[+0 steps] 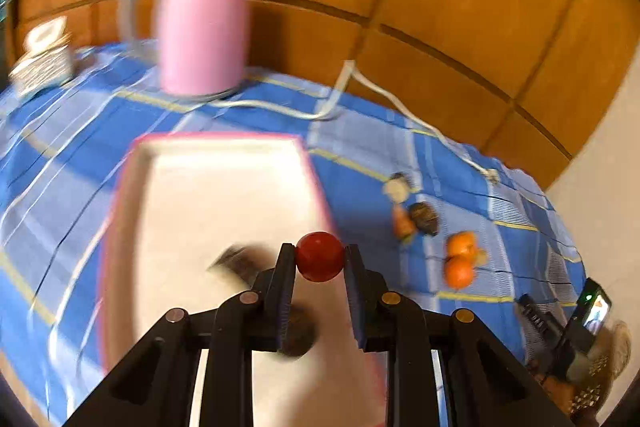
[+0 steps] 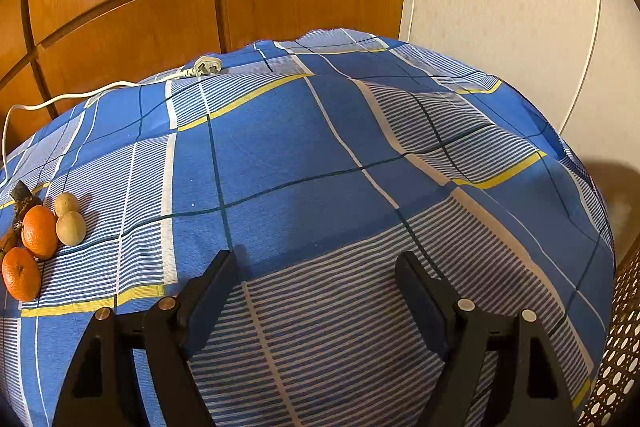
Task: Organize fruits
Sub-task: 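Lower the tomato into the tray and open the left gripper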
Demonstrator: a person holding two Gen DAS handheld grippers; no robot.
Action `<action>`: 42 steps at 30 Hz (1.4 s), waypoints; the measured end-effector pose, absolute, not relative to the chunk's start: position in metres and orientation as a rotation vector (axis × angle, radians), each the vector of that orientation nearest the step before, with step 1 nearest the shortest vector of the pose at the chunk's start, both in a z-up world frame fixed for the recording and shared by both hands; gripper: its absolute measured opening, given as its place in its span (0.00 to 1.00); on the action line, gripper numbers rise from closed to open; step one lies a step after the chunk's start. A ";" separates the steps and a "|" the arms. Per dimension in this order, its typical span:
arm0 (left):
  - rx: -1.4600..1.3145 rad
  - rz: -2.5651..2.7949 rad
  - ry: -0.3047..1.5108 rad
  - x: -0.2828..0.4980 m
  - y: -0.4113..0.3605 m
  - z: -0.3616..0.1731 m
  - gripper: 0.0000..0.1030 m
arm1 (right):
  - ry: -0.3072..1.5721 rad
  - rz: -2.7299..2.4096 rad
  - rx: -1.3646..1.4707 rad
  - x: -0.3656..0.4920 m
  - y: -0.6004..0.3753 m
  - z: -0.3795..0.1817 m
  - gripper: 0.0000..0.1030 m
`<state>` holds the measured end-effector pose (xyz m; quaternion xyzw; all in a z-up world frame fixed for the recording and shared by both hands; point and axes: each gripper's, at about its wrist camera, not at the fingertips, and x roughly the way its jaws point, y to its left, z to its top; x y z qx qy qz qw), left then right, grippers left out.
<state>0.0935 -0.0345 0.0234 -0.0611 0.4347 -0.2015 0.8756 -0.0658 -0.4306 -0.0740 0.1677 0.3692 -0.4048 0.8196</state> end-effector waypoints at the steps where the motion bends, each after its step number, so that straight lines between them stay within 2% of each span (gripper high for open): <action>1: -0.135 -0.402 0.914 0.090 -0.026 0.021 0.24 | 0.786 -0.862 0.357 -0.066 -0.431 -0.074 0.81; 9: -0.178 -0.259 0.936 0.063 0.026 -0.007 0.24 | 0.787 -0.863 0.356 -0.066 -0.431 -0.074 0.81; 30: -0.215 -0.197 0.933 0.050 0.043 -0.040 0.25 | 0.791 -0.866 0.351 -0.066 -0.431 -0.075 0.81; 32: -0.198 -0.198 0.919 0.048 0.041 -0.039 0.30 | 0.792 -0.866 0.350 -0.066 -0.431 -0.075 0.81; 34: -0.201 -0.201 0.912 0.048 0.039 -0.038 0.47 | 0.792 -0.866 0.349 -0.066 -0.432 -0.075 0.81; 36: -0.206 -0.206 0.898 0.045 0.038 -0.036 0.53 | 0.792 -0.866 0.350 -0.066 -0.431 -0.075 0.81; 42: -0.211 -0.169 0.838 0.035 0.043 -0.025 0.62 | 0.793 -0.867 0.350 -0.065 -0.431 -0.076 0.81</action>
